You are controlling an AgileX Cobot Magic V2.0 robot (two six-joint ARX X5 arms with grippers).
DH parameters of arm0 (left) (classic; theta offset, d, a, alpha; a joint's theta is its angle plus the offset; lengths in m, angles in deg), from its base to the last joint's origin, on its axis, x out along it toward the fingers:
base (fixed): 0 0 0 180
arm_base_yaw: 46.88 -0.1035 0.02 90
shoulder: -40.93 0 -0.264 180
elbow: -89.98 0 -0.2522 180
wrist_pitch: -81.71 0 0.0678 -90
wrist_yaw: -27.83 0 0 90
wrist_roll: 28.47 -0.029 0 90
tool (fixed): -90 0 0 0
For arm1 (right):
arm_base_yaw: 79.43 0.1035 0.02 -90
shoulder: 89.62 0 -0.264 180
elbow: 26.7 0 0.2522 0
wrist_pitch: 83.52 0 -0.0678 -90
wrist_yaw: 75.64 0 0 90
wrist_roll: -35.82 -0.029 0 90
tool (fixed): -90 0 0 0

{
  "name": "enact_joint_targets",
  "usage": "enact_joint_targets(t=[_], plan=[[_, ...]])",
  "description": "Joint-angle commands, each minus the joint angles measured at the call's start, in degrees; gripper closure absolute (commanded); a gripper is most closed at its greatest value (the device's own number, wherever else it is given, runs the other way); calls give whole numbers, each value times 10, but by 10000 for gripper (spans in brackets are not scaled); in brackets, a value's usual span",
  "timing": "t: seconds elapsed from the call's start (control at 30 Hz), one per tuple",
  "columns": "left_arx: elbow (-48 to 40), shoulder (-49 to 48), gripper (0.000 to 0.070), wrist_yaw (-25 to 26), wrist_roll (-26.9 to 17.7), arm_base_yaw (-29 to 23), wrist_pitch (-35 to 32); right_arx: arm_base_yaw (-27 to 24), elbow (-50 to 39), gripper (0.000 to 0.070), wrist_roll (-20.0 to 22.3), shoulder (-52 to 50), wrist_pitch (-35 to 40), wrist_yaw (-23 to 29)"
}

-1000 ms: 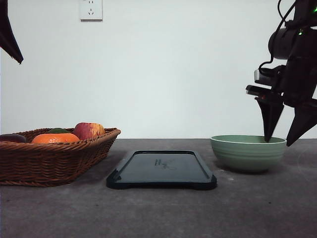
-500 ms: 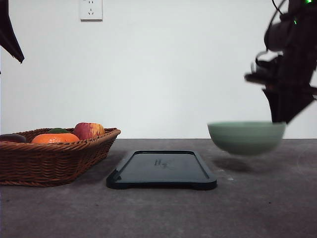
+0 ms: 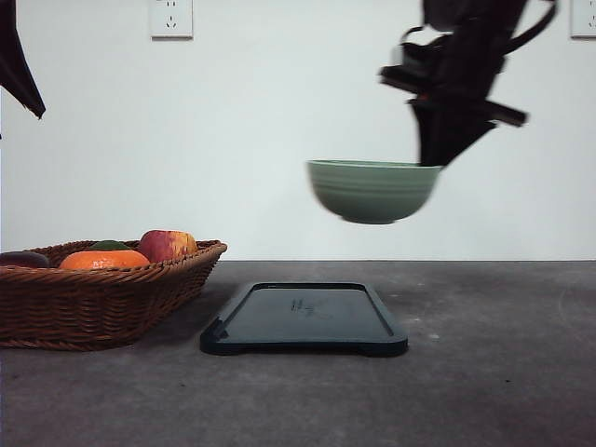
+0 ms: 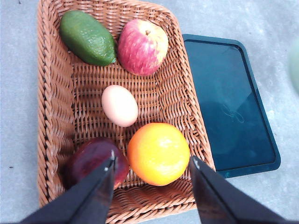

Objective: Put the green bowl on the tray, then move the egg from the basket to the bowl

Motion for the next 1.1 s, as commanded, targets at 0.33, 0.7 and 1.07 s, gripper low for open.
enact_joint_targets(t=[0.33, 0.7, 1.07], plan=[[12, 3, 390, 2, -4, 2, -2, 55, 76, 700, -17, 114, 18, 1], [12, 3, 390, 2, -4, 2, -2, 56, 76, 699, -26, 169, 32, 0], [12, 3, 390, 2, -4, 2, -2, 63, 85, 501, -28, 174, 2, 0]])
